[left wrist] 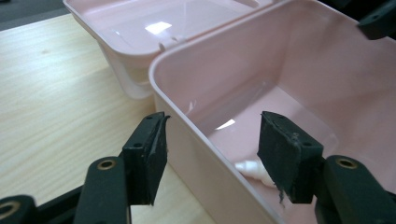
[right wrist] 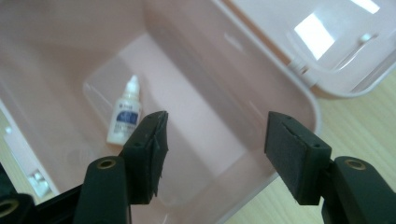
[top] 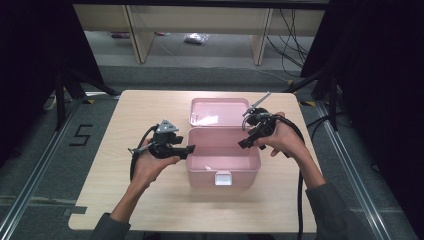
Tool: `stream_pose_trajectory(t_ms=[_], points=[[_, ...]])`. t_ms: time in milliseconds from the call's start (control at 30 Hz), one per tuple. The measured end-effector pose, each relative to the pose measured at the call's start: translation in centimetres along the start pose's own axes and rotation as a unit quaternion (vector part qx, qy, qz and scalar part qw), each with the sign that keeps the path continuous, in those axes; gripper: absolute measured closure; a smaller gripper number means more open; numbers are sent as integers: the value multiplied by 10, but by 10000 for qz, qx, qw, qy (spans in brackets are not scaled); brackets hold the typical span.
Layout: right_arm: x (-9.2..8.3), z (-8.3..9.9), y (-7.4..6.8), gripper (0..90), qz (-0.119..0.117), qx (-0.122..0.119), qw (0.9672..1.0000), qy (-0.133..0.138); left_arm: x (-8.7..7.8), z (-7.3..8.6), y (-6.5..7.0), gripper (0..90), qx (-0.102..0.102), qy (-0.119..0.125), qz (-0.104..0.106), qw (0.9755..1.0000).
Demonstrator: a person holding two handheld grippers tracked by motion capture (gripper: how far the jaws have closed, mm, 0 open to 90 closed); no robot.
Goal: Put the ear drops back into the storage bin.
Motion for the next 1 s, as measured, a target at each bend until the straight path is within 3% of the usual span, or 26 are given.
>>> stream_pose_trajectory(t_ms=[167, 300, 633, 800, 900, 1000], points=[[-6, -2, 8, 403, 132, 168, 9993, 308, 10, -9, -8, 436, 74, -194, -125, 9997], [-10, -2, 17, 399, 243, 439, 9976, 475, 18, -14, -14, 457, 87, -294, -200, 9993], [-12, -2, 38, 387, 433, 686, 9933, 825, 33, -21, -22, 539, 274, -419, -91, 9987], [-11, -1, 47, 372, 583, 843, 9896, 1006, 41, -22, -25, 562, 262, -461, -14, 9986], [-10, 0, 52, 368, 635, 1050, 9871, 1030, 45, -22, -25, 583, 269, -443, -27, 9987], [-9, 1, 57, 363, 733, 1066, 9864, 1016, 49, -23, -26, 600, 276, -420, 52, 9987]])
Point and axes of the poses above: each handheld gripper's, and its own axes: x roughly forward along the jaws, z roughly out of its underside, y roughly to its right, the point moved 2 cm from there along x, roughly forward along the jaws, and after that the axes turned 2 degrees about y, right-handed, at the moved point
